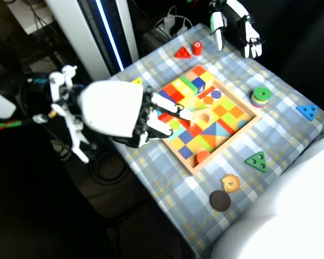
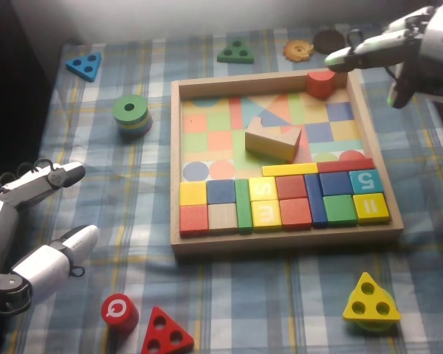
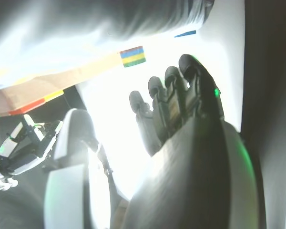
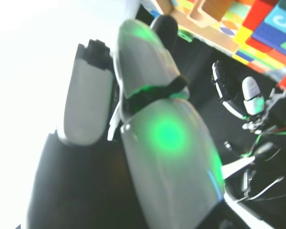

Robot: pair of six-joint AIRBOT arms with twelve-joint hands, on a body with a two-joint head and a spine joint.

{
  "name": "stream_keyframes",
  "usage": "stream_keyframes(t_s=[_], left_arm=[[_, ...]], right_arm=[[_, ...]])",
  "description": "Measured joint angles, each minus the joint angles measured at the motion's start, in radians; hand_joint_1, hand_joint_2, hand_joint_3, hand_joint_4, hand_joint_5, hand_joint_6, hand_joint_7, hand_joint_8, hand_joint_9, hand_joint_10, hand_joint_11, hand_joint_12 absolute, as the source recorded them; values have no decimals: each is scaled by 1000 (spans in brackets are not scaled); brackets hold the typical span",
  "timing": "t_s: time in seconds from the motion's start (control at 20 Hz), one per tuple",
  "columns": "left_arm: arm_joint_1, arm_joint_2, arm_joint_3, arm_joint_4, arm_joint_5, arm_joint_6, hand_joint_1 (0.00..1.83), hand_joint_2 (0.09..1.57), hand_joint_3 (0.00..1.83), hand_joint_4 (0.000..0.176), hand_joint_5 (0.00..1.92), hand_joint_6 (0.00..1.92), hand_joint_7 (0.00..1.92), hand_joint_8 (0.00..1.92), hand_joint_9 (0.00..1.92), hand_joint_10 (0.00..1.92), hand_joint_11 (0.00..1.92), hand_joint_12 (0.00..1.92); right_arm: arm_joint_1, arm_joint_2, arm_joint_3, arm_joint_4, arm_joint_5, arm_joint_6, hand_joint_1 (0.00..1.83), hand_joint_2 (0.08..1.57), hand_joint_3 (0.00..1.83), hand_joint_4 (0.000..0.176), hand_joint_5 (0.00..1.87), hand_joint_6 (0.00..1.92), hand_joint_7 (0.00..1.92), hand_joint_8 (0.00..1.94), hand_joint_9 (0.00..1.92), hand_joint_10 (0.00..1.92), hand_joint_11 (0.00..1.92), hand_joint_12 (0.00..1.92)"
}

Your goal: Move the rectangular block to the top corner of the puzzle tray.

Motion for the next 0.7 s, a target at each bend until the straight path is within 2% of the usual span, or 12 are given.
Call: stream_keyframes(t_s=[0.05, 0.1, 0.15, 0.2, 0.3, 0.4, 0.55, 0.6, 0.7], left_arm=[[0, 0, 0, 2, 0, 0, 1007, 1195, 0, 31, 594, 1, 401, 0, 251, 9, 0, 531], [0, 0, 0, 3, 1, 0, 1005, 1198, 1, 31, 593, 0, 395, 0, 245, 6, 0, 536], [0, 0, 0, 2, 2, 0, 1018, 1188, 0, 18, 609, 3, 412, 3, 264, 13, 0, 640], [0, 0, 0, 1, 3, 0, 1016, 1186, 0, 13, 614, 2, 420, 2, 282, 19, 0, 767], [0, 0, 0, 3, 5, 0, 991, 1194, 1, 20, 601, 1, 403, 4, 270, 11, 0, 691], [0, 0, 0, 3, 12, 0, 999, 1197, 0, 29, 591, 2, 390, 0, 251, 2, 0, 542], [0, 0, 3, 6, 20, 0, 1010, 1191, 0, 22, 600, 1, 405, 1, 265, 6, 0, 597], [0, 0, 3, 6, 22, 0, 1007, 1195, 0, 26, 595, 0, 400, 1, 268, 6, 0, 626], [0, 0, 4, 10, 24, 0, 1007, 1197, 0, 28, 586, 0, 391, 0, 248, 2, 0, 552]], right_arm=[[21, -3, 0, -34, -16, 8, 1793, 1113, 0, 0, 587, 17, 1478, 1941, 1680, 1921, 1662, 1921], [57, -16, 14, -120, -34, 67, 1823, 1107, 0, 0, 585, 11, 1511, 1941, 1686, 1921, 1679, 1921], [74, -29, 30, -179, -39, 132, 1737, 1149, 4, 0, 534, 6, 1468, 1941, 1622, 1921, 1624, 1921], [92, -60, 73, -289, -43, 266, 1715, 1177, 16, 0, 487, 6, 1392, 1941, 1571, 1921, 1597, 1921], [101, -89, 107, -404, -69, 366, 1695, 1177, 12, 0, 483, 5, 1321, 1941, 1520, 1921, 1574, 1921], [126, -92, 106, -492, -88, 391, 1659, 1180, 11, 0, 497, 7, 1312, 1941, 1509, 1921, 1552, 1921], [187, -97, 111, -607, -94, 476, 1613, 1187, 12, 0, 497, 4, 1340, 1941, 1522, 1921, 1534, 1921], [203, -116, 127, -682, -92, 539, 1589, 1189, 12, 0, 522, 13, 1342, 1941, 1520, 1921, 1534, 1921], [207, -132, 138, -753, -91, 599, 1532, 1200, 14, 0, 590, 25, 1315, 1941, 1492, 1921, 1500, 1921]])
